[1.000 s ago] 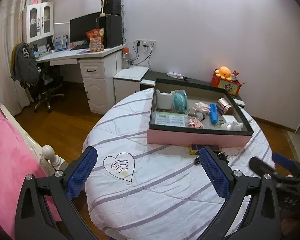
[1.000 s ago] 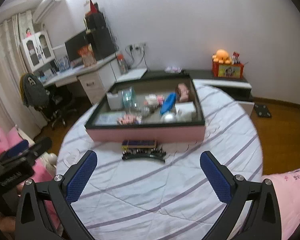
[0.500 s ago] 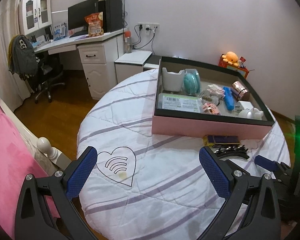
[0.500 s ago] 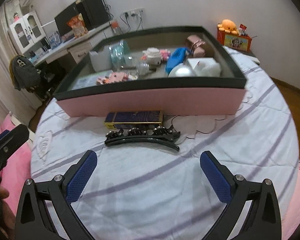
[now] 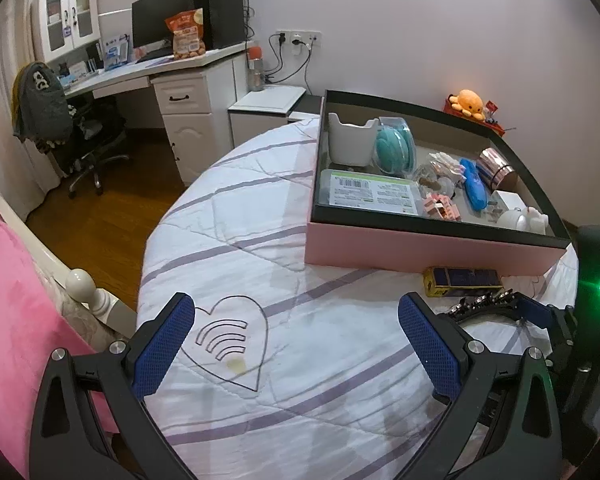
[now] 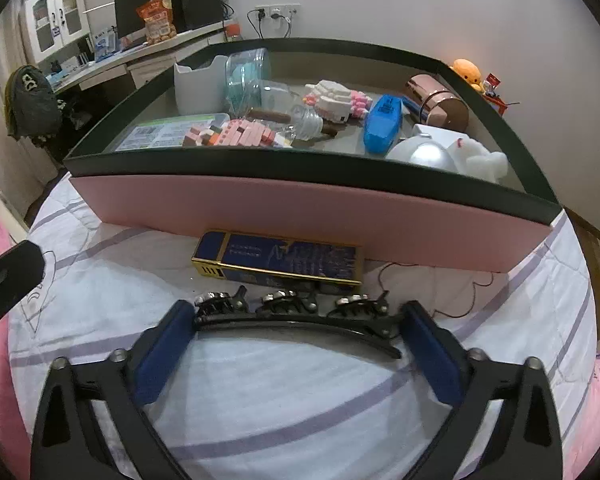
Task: Organize rigid objects
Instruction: 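Grasp the black hair clip with the right tool, then grasp the blue-gold card box with the left tool while the right tool holds the hair clip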
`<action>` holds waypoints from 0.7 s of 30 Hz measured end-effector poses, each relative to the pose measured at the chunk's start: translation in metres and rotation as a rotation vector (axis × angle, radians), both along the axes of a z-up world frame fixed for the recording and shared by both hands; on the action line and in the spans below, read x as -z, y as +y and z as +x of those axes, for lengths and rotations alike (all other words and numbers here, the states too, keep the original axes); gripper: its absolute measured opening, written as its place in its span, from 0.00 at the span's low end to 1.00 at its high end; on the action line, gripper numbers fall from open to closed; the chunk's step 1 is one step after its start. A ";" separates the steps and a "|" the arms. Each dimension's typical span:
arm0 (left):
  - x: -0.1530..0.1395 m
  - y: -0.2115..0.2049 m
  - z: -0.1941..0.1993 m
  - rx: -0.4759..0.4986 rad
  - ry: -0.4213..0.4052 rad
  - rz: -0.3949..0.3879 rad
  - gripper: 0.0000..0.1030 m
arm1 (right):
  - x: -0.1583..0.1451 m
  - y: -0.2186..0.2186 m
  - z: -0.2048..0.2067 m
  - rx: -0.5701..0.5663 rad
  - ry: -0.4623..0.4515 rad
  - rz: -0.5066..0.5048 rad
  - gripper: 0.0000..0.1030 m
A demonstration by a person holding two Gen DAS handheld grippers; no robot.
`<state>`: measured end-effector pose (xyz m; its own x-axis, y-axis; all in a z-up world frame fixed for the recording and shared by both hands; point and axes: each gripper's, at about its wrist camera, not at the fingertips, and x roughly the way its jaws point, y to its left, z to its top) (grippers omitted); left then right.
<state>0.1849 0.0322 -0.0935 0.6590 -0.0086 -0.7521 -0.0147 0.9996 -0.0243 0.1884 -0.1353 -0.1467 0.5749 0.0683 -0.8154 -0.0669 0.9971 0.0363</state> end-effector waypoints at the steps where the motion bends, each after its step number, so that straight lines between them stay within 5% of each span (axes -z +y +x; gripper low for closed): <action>1: 0.001 -0.002 0.000 0.004 0.002 0.000 1.00 | -0.001 -0.003 -0.002 -0.004 -0.004 0.008 0.95; 21: 0.017 -0.106 0.023 0.172 0.051 0.039 1.00 | -0.011 -0.103 -0.014 0.111 -0.039 0.006 0.95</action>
